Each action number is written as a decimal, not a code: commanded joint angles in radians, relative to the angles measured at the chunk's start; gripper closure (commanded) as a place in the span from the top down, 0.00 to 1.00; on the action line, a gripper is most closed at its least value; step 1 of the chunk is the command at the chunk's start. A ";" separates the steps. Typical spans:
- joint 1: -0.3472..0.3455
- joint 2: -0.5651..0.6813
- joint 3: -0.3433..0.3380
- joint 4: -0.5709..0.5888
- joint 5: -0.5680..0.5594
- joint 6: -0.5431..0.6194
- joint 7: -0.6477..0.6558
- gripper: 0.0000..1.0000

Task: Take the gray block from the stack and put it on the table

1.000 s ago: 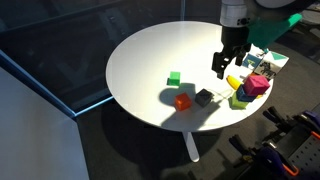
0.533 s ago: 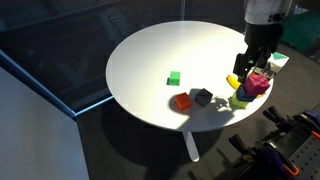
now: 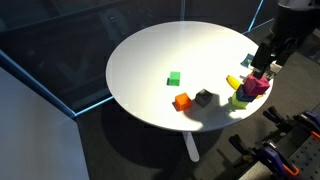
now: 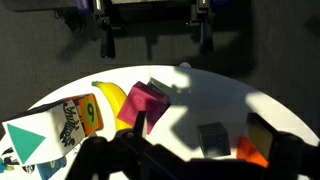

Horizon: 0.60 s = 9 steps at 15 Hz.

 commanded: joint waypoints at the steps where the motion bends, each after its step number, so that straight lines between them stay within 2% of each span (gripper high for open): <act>1: -0.020 -0.095 -0.007 -0.028 0.038 -0.022 0.000 1.00; 5: -0.033 -0.148 0.001 -0.037 0.026 0.020 0.001 1.00; 9: -0.033 -0.168 0.000 -0.031 0.031 0.014 -0.005 1.00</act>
